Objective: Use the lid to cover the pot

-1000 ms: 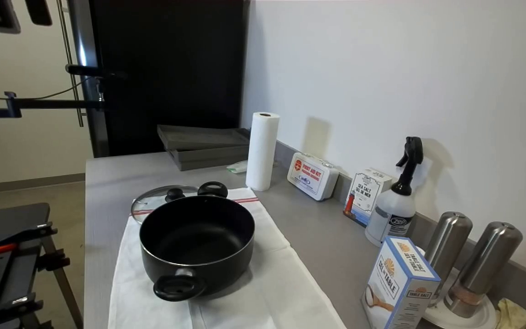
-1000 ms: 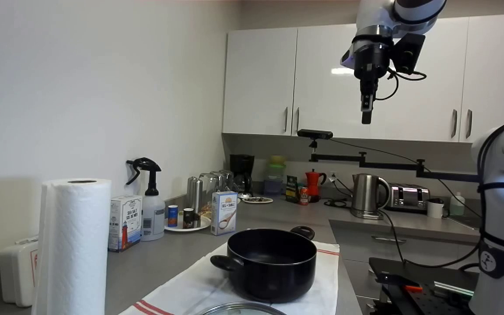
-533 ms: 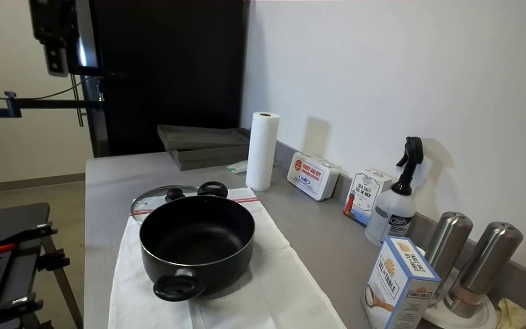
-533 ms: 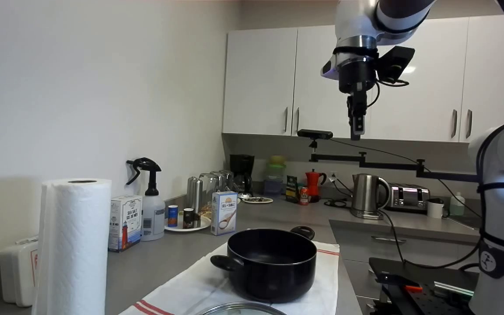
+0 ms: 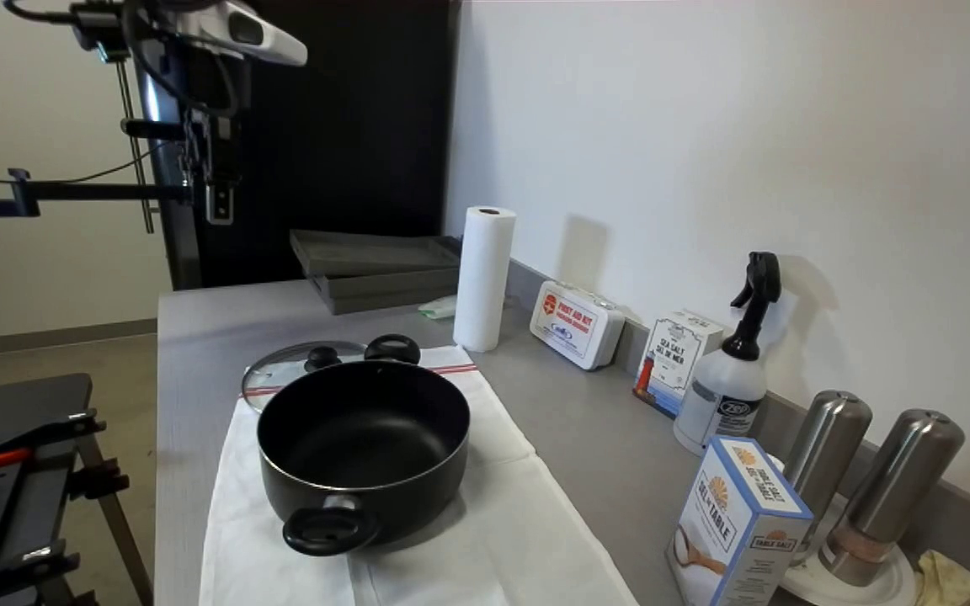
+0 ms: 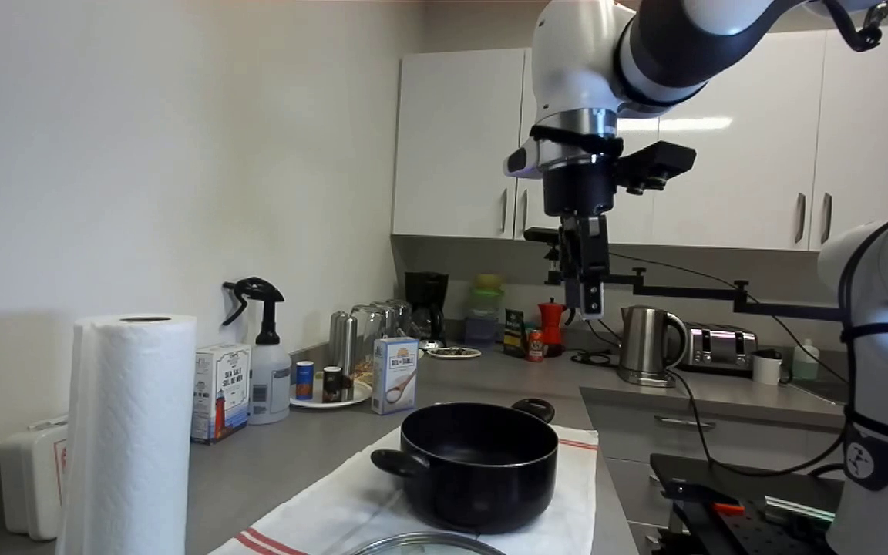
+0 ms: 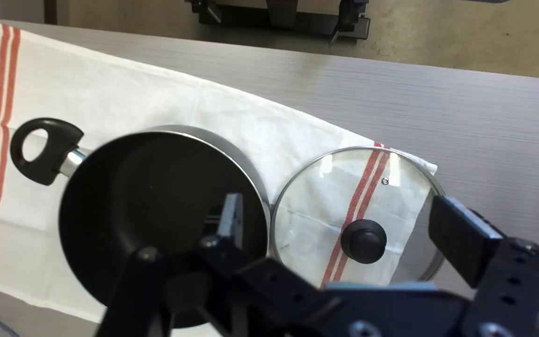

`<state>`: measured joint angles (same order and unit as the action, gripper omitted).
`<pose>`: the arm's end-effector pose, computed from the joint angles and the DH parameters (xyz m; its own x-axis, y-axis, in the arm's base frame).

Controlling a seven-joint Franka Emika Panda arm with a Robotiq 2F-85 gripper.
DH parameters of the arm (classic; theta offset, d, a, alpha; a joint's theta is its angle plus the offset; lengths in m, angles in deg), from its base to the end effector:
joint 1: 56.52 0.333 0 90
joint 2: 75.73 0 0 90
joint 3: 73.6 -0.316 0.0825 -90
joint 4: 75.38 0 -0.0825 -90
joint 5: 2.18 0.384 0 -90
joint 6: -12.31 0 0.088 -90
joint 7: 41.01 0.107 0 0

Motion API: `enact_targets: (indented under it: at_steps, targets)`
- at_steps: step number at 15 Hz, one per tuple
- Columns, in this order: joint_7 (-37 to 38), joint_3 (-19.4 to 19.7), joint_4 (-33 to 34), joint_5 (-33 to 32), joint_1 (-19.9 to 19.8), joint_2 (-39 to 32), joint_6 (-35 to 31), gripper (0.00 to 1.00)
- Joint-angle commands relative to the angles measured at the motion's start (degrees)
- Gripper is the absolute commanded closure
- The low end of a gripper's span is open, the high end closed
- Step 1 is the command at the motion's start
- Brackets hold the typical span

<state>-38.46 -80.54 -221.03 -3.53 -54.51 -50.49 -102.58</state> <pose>0.3859 0.0591 0.4147 0.9899 0.1043 -0.0962 0.1118 -0.9908 0.0761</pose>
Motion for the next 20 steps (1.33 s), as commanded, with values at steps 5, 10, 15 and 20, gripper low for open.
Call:
enact_targets:
  at_steps: [5,10,15,20]
  targets:
    - [5.7,-4.3,5.2,-8.3,2.7,-17.9,-13.3,0.00]
    - [8.4,-4.9,8.3,-12.8,5.0,-27.7,-20.3,0.00]
    - [6.7,-4.0,11.4,-12.0,7.3,-35.2,-25.8,0.00]
    - [4.8,-3.2,14.3,-10.8,8.3,-41.6,-30.5,0.00]
